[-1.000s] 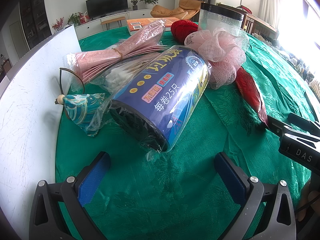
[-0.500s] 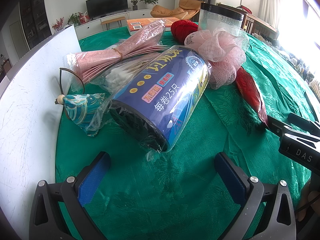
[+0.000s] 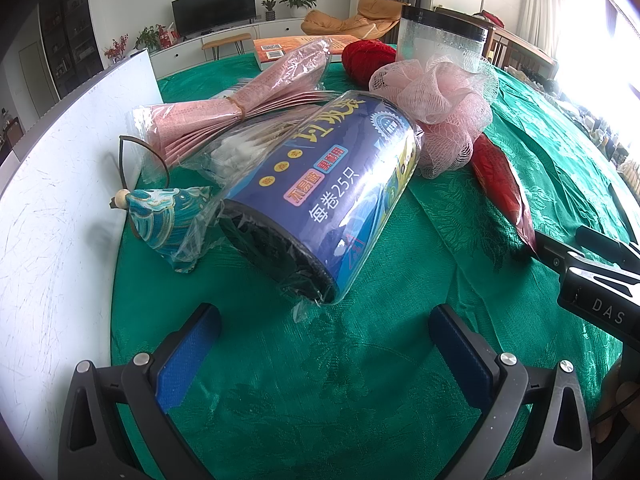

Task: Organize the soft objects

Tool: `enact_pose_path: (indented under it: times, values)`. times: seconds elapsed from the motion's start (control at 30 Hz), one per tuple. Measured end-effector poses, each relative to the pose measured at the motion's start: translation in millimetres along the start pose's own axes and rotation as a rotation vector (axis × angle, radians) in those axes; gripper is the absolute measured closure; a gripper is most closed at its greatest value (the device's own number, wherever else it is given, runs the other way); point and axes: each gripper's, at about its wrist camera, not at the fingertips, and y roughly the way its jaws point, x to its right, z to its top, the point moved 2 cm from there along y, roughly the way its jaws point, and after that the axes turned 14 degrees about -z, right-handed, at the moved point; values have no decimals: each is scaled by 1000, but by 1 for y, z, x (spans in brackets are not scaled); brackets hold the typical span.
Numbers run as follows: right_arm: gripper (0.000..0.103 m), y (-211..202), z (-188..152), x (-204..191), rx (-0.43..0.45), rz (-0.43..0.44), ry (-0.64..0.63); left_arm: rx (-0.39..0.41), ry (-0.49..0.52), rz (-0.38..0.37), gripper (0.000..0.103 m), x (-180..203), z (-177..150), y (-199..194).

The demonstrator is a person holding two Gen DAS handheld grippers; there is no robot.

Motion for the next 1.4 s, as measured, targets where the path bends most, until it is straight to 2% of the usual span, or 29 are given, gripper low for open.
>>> enact_pose_path:
  times: [0.8, 0.83, 0.97, 1.03, 1.13, 1.23, 1.33, 1.4]
  values:
    - [17, -1, 0, 1, -3, 8, 3, 0, 0, -1, 0, 0, -1, 0]
    - [17, -3, 1, 2, -6, 24, 13, 0, 0, -1, 0, 0, 0, 0]
    - [17, -8, 2, 22, -11, 178, 155, 1, 0, -1, 0, 0, 0, 1]
    - [17, -9, 2, 19, -18, 201, 151, -1, -2, 0, 0, 0, 0, 1]
    - [17, -19, 5, 9, 5, 317, 133, -36, -15, 3, 0, 1, 1, 0]
    - [17, -24, 19, -5, 24, 352, 106, -47, -56, -34, 0, 0, 3, -10]
    - [17, -6, 41, -25, -54, 357, 57, -17, -61, -40, 0, 0, 6, -27]
    - [20, 10, 52, -37, -103, 305, 17, -7, -27, -12, 0, 3, 14, -36]
